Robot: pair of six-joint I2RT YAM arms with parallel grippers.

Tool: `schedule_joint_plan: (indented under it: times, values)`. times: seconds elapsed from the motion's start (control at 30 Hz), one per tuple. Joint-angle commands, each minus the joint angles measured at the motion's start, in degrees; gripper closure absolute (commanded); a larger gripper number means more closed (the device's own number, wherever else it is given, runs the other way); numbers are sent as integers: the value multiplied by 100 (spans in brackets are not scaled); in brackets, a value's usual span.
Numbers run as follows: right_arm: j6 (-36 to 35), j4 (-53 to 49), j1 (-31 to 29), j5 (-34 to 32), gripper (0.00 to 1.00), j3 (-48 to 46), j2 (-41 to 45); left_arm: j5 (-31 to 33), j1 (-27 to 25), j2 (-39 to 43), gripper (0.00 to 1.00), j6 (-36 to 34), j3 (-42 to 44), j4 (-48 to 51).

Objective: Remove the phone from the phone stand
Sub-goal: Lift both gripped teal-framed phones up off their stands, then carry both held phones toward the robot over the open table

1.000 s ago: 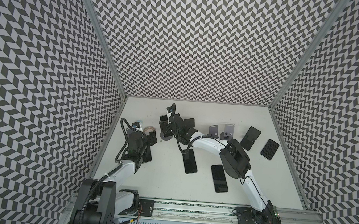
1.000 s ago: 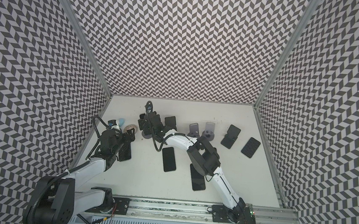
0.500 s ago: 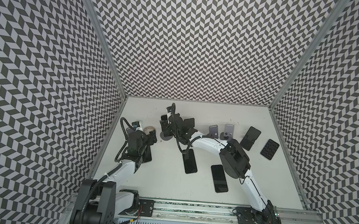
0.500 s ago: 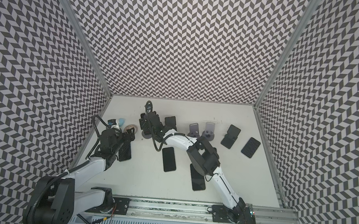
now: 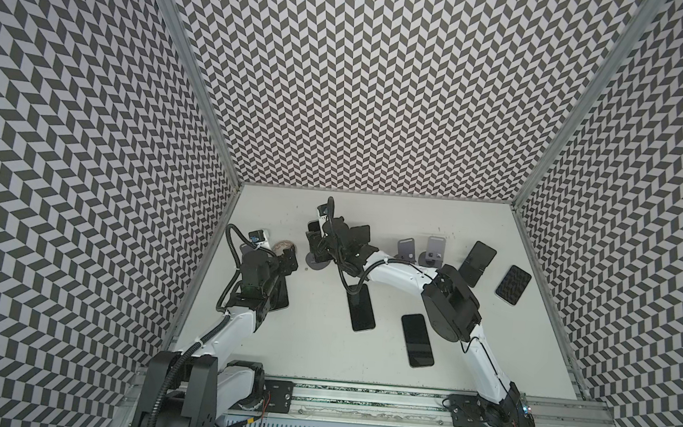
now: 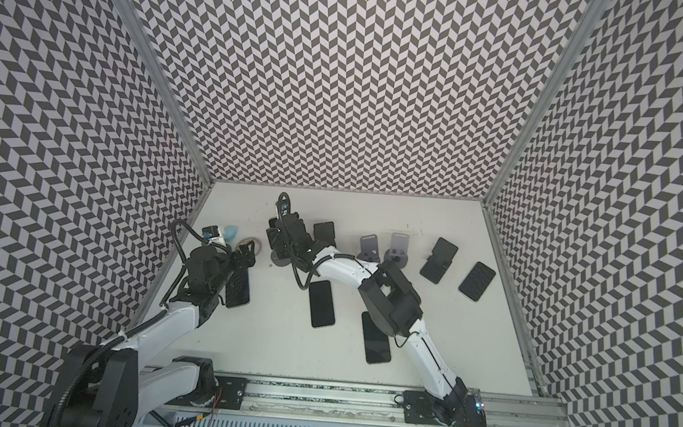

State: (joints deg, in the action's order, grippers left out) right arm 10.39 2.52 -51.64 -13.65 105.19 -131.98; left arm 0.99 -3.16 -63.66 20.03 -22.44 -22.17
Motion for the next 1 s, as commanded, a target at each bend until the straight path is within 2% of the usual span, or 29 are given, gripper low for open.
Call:
schedule_joint_plan:
  times: [0.0,0.2,0.53,0.83,0.97]
  values:
    - [-106,295,-39,44,36,-68,628,107,-98,178,16,-58,-94,-2]
    - [-70,151,-39,29,37,-274,1138,385,-449,564,16,18,-185,361]
    - [145,-148,-39,97,39,-1123,2265,674,-1206,1202,17,84,-688,1213]
    - [410,-338,-39,121,41,-1944,3147,1049,-1931,1447,17,-78,-1279,2157]
    - [541,-519,-48,137,41,-2192,3462,1026,-2201,1513,17,-114,-1441,2421]
